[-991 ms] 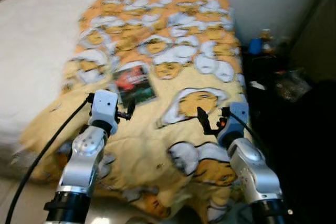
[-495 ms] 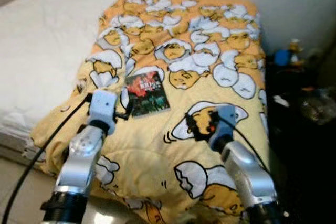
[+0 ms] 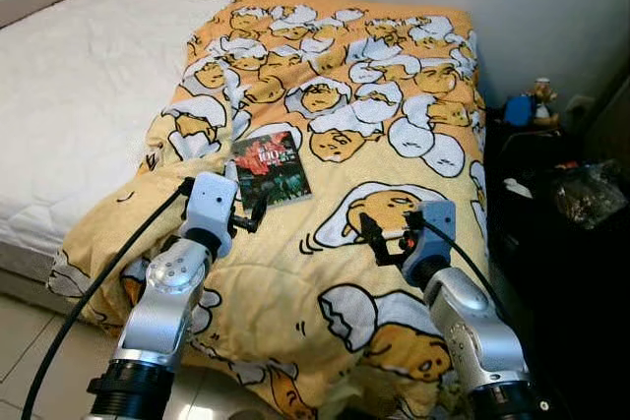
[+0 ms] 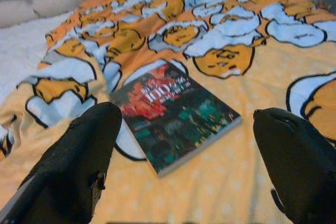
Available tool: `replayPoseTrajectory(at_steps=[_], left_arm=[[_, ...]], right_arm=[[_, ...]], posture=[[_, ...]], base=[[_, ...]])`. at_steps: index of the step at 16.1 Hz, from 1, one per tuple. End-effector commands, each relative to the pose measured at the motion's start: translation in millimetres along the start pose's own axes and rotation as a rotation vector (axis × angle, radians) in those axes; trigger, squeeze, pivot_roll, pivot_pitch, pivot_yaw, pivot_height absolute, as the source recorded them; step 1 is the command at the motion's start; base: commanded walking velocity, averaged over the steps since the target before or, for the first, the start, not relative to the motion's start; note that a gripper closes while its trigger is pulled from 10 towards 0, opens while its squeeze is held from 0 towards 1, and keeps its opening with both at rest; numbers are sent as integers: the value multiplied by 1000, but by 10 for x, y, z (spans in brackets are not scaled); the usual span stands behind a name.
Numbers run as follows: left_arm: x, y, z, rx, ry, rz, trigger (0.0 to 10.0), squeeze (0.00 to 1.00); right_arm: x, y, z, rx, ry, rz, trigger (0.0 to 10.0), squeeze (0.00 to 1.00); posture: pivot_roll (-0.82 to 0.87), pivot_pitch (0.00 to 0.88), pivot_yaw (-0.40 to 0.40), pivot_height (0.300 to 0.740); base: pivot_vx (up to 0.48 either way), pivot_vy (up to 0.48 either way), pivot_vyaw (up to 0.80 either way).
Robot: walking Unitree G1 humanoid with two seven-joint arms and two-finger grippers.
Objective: Clean up the room
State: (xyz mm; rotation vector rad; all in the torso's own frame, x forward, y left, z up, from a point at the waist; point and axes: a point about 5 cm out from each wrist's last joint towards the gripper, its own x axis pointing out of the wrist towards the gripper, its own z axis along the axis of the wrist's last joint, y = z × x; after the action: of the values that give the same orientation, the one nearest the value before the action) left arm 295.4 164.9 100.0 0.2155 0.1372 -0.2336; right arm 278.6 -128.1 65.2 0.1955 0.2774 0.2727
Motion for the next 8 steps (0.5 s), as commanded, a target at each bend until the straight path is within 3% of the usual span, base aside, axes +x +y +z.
replayPoseTrajectory(at_steps=[1,7,8], left_arm=[[9,64,-9,-10,16,29,10000,729],[14,57,36,-17,-4,33,10000,682],[14,59,39,-19,-6,31,10000,682]], right_arm=[[3,-29,19,3,-10,-12,10000,0],[13,-36,15,3,-5,-23,10000,0],[12,-35,20,9,-13,-29,10000,0]], posture=[[80,0,15,740],[82,0,10,740],[81,0,11,740]], base=[[0,0,0],[0,0,0],[0,315,0]])
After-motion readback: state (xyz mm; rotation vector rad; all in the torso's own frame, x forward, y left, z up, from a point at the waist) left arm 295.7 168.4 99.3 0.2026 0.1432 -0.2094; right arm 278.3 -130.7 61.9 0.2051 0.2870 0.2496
